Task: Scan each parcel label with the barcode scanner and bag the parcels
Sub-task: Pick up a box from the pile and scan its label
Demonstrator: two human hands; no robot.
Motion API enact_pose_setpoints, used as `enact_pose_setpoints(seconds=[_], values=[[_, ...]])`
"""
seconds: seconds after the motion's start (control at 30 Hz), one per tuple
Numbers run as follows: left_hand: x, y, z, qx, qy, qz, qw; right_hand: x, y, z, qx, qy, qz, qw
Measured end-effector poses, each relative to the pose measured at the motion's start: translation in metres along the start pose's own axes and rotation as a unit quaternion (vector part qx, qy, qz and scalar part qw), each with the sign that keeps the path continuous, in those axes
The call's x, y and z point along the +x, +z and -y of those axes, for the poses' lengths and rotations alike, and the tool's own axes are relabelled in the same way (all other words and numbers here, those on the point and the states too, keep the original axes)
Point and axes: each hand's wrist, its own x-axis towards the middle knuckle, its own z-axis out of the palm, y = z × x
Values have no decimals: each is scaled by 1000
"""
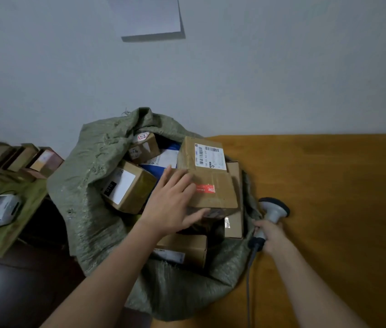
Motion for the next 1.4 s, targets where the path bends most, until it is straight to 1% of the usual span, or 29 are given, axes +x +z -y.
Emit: enact_pose_setpoints(seconds=[0.1,0.2,0.3,0.4,0.47,0.57,0.63,0.73,0.87,0.97,1.0,1.03,1.07,1.1,1.13,1.17,1.2,1.23,1.27,1.3,1.33,1.37,1.4], values=[[5,2,7,-24,0,-18,1000,3,1,-1,3,-21,-12,1000],[8,3,15,-41,-6,-44,998,-13,5,8,13,-55,-8,998],[9,2,24,-53,-17,-77,995,-46,15,24,4,-129,-17,992],[10,-8,30,-65,-24,-95,993,-80,30,36,-13,-222,-23,975],[12,-16,36,-91,-9,-69,993,-103,41,38,-17,-253,-13,967],[11,-27,45,-127,55,30,990,-136,56,36,-8,-287,-13,958],[10,-32,49,-130,96,70,984,-157,68,34,7,-311,-26,950],[11,-37,55,-140,126,84,979,-187,87,35,28,-346,-36,937],[15,-36,73,-105,108,92,984,-223,103,48,82,-387,-47,917],[12,-47,90,-141,97,91,981,-235,112,56,99,-379,-66,918],[9,-52,98,-156,92,80,980,-237,117,56,101,-374,-73,919],[5,-56,106,-169,75,52,981,-238,122,57,100,-370,-80,920],[0,-59,116,-182,37,6,983,-239,127,57,97,-369,-86,920],[-7,-60,128,-186,-29,-54,981,-240,132,56,92,-369,-89,921],[-14,-60,141,-167,-116,-110,973,-241,137,56,91,-370,-87,921],[-22,-58,157,-134,-209,-134,959,-242,143,56,91,-371,-82,921],[-32,-55,173,-107,-295,-111,943,-242,148,57,88,-369,-77,922],[-42,-50,188,-102,-360,-56,926,-242,153,58,85,-367,-73,923],[-53,-43,201,-117,-404,9,907,-243,158,59,85,-366,-68,924],[-62,-33,212,-140,-429,63,890,-244,163,59,84,-365,-59,925],[-71,-25,225,-167,-440,87,878,-245,170,60,82,-364,-47,927],[-77,-20,233,-199,-444,77,870,-246,174,61,79,-364,-44,927],[-80,-18,239,-239,-454,37,857,-248,178,63,76,-366,-42,926]])
